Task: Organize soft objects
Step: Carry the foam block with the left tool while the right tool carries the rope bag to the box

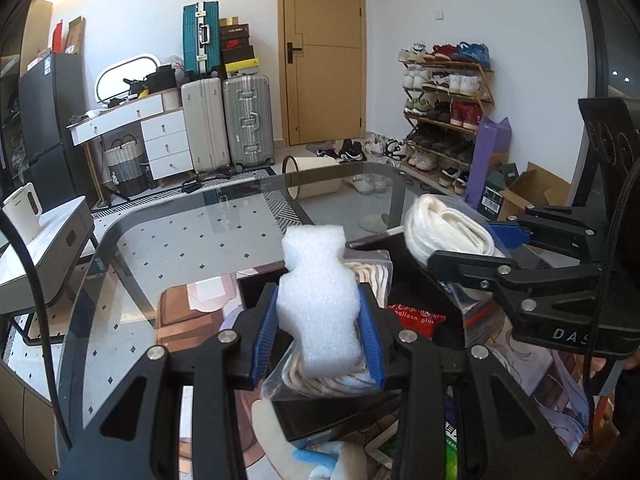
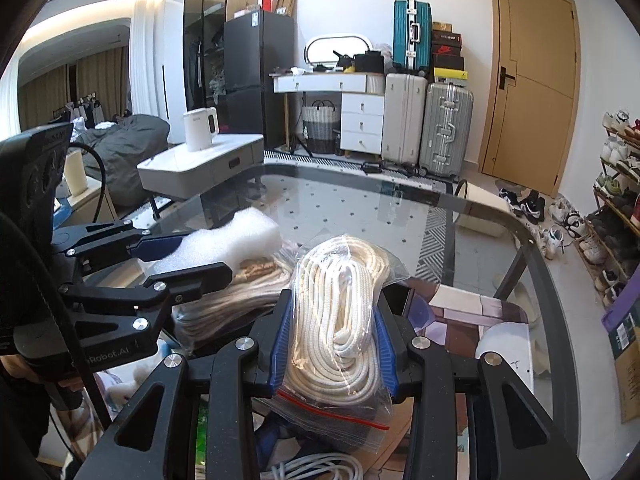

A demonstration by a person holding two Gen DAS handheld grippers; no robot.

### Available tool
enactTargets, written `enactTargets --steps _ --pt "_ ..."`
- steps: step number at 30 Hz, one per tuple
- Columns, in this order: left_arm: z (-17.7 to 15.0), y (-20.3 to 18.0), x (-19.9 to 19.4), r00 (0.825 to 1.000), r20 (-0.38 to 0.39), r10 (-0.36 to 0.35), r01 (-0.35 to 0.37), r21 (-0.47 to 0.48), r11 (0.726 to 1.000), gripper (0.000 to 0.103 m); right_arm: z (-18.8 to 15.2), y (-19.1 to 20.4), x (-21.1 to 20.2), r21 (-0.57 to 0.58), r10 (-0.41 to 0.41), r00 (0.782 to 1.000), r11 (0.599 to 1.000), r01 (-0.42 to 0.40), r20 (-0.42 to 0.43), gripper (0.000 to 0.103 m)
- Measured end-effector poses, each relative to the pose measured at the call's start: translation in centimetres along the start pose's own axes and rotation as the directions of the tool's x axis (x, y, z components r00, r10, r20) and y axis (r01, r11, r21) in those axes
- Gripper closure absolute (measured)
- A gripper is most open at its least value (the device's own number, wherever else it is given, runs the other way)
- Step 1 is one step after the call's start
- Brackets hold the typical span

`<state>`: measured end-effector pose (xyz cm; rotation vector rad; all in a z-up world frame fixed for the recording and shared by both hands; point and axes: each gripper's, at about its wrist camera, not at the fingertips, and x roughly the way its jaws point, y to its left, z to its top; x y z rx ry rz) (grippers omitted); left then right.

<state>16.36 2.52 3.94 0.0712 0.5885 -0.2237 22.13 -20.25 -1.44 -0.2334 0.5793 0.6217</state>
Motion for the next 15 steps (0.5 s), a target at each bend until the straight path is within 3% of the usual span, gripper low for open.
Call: enactTargets --steps 15 --pt "-0.6 -1.3 2.0 0.997 -0.066 -0.037 0.039 0.028 0.999 0.066 0.0 0.0 2.2 -0.013 0.015 0.999 1.0 -0.016 -0.039 0.066"
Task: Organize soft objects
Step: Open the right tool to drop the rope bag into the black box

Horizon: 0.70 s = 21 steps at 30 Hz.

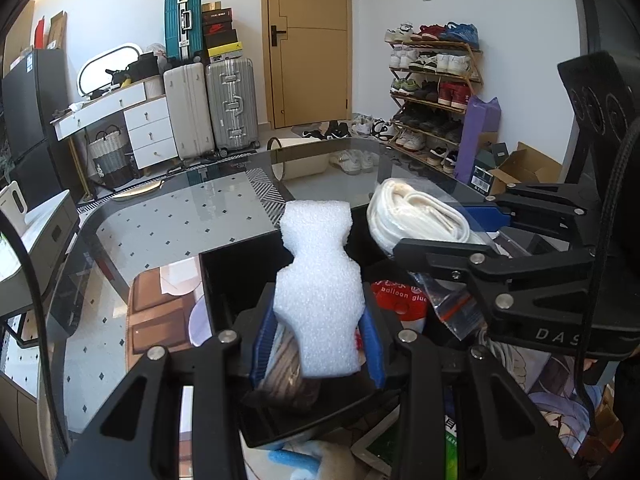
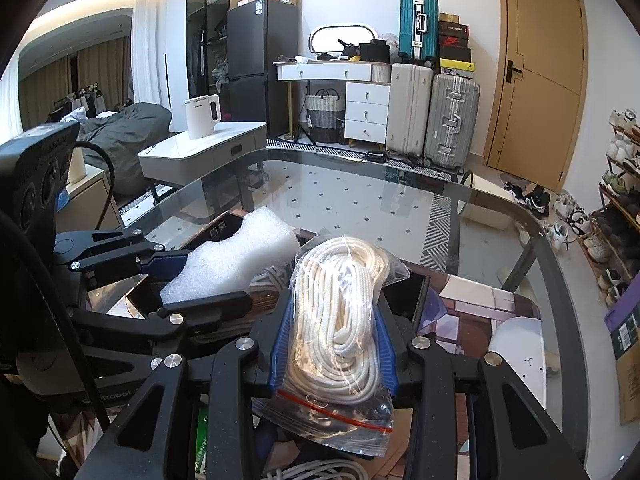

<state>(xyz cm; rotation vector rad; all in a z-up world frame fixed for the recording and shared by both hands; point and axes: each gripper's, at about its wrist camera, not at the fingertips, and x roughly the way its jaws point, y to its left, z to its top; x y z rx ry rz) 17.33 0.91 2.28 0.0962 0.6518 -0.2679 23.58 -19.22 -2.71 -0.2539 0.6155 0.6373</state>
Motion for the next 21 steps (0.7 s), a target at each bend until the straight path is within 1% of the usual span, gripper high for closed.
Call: enactTargets --steps 7,11,14,15,16,18,19,20,21 --pt "0.0 0.3 -0.1 1.0 -0.012 -0.005 0.005 -0.002 1.0 0.066 -0.1 0.4 1.2 -0.02 0.018 0.999 1.0 -0.018 -0.035 0.066" --pt "0.0 0.4 -0.3 1.0 -0.013 -0.009 0.009 0.007 1.0 0.066 -0.1 0.4 1.6 -0.024 0.013 0.999 1.0 -0.014 -0.045 0.066" --pt "0.0 0.4 -0.4 1.0 -0.014 -0.013 0.013 0.007 1.0 0.066 -0.1 0.2 1.5 -0.024 0.009 0.999 1.0 -0.01 -0.039 0.06" --pt "0.1 0.4 -0.4 1.0 -0.014 -0.018 0.018 0.007 1.0 0.066 -0.1 0.1 1.4 -0.026 0.005 0.999 1.0 -0.005 -0.033 0.054" --pt "0.1 0.4 -0.5 1.0 -0.013 -0.023 0.023 0.007 1.0 0.065 0.0 0.0 1.1 -0.03 0.002 1.0 1.0 -0.003 -0.02 0.051" --pt "0.2 0.2 -0.6 1.0 -0.01 -0.022 0.022 0.007 1.0 0.063 -0.1 0.0 0.4 -0.042 -0.008 1.0 0.999 0.008 -0.001 0.049" --pt "0.2 0.3 -0.8 1.0 -0.007 -0.02 0.02 0.006 1.0 0.059 -0.1 -0.1 0.2 -0.045 -0.017 1.0 0.999 0.017 0.001 0.048" --pt "0.2 0.3 -0.9 1.0 -0.005 -0.02 0.02 0.003 1.0 0.05 -0.1 -0.1 0.0 -0.049 -0.025 1.0 0.998 0.025 0.003 0.047" --pt "0.3 0.4 -1.1 1.0 0.0 -0.024 0.024 -0.005 1.0 0.046 -0.1 -0.2 -0.3 -0.049 -0.029 1.0 0.998 0.03 0.009 0.043"
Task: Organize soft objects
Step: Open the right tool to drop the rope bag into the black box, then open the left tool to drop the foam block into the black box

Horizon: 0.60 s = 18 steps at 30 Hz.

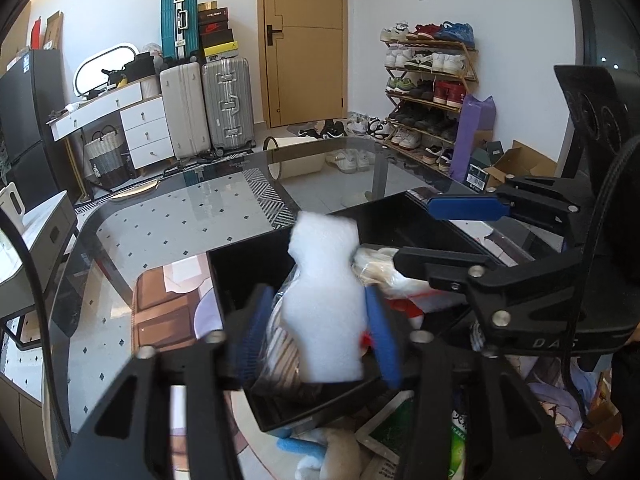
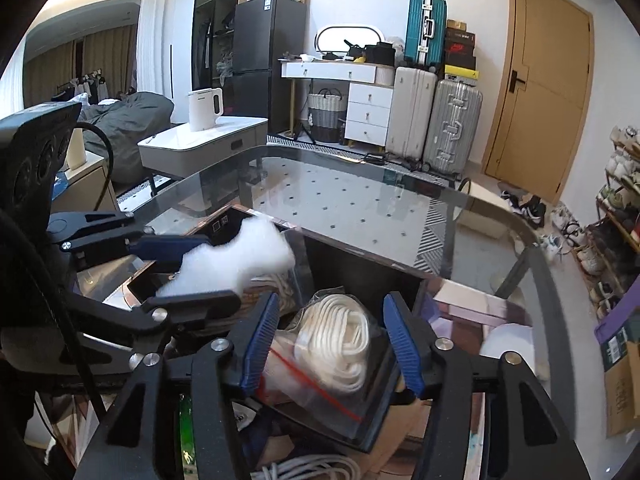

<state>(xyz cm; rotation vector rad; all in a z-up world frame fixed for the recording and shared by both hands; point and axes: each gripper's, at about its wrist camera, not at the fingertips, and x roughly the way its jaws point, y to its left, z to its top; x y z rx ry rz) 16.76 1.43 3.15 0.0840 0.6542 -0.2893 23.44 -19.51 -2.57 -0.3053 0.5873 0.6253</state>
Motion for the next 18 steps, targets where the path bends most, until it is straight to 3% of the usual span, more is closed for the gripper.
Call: enactTargets --steps 3,5,7,11,13,18 --pt "0.1 0.1 -0.7 1.0 0.01 -0.014 0.014 -0.009 1.0 0.038 -0.2 -0.2 -0.9 0.016 -0.011 1.0 1.0 0.011 0.016 0.032" --pt "0.0 0.1 -1.2 1.0 0.019 -0.006 0.006 -0.011 1.0 0.023 -0.4 -0.4 -1.4 0.027 -0.017 1.0 1.0 0.016 0.024 0.025" --pt "-0.1 0.2 -2.0 0.999 0.036 -0.004 0.005 -0.019 1.0 0.016 -0.7 -0.6 -2.1 0.041 -0.018 0.999 0.999 0.017 0.031 0.019" --pt "-0.7 0.5 -3.1 0.999 0.042 0.007 -0.006 -0.038 0.999 0.009 -1.4 -0.8 -3.4 0.075 -0.015 0.999 0.997 0.013 0.033 0.003" --pt "-1.2 0.8 -3.7 0.998 0.046 0.035 -0.032 -0.068 0.997 0.0 -1.9 -0.8 -4.1 0.091 -0.021 0.999 0.996 0.017 0.038 0.002" --pt "-2.3 2.2 -4.8 0.997 0.044 0.059 -0.052 -0.156 0.986 0.0 -3.1 -0.8 -5.3 0.147 -0.009 0.999 0.989 0.003 0.044 0.001"
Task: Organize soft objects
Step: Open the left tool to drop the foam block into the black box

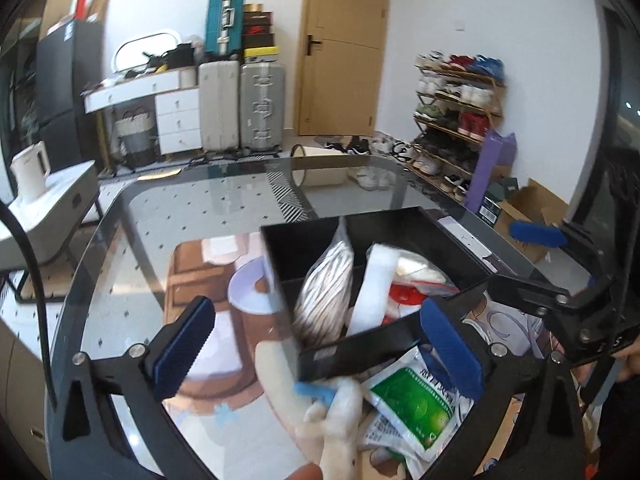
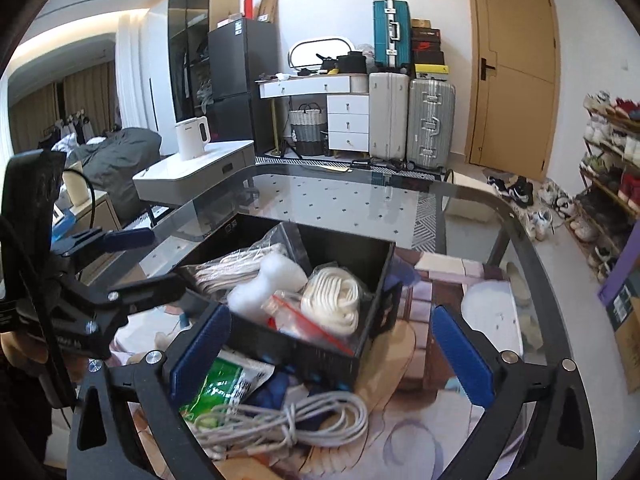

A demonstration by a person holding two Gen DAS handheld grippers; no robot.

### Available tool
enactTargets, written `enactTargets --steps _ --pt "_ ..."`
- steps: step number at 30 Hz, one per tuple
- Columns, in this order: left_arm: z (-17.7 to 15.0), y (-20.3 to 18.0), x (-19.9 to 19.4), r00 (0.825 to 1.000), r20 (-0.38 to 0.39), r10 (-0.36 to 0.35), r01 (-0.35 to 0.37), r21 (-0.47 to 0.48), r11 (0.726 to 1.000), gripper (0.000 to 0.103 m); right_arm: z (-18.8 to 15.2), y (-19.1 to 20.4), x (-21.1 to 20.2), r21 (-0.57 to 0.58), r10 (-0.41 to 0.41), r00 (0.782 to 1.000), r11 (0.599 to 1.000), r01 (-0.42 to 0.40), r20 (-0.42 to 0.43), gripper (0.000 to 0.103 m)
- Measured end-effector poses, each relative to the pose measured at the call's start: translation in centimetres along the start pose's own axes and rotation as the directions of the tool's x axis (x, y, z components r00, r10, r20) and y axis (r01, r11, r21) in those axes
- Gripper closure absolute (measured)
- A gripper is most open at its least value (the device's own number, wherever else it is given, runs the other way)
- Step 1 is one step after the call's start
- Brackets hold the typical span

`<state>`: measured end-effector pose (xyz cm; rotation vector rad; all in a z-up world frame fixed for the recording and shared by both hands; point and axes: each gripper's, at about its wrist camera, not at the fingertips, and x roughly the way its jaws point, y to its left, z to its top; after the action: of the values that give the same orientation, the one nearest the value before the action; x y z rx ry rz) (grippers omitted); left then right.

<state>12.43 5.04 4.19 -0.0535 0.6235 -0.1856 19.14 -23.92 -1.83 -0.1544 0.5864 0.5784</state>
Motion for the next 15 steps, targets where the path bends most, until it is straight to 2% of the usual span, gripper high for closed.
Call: enactTargets --steps 10,15 --pt "-2.7 1.3 -1.9 0.999 0.021 0.045 -0.044 -0.047 0.998 0.0 -3.0 -0.1 -2.4 0.044 -0.005 1.0 0.999 0.005 0.009 0.001" --pt "-3.8 1.4 -2.2 0.998 0.012 0.062 -0.061 -0.057 0.996 0.0 -3.5 -0.3 -2.6 0.021 -0.025 1.0 0.999 0.025 0.004 0.001"
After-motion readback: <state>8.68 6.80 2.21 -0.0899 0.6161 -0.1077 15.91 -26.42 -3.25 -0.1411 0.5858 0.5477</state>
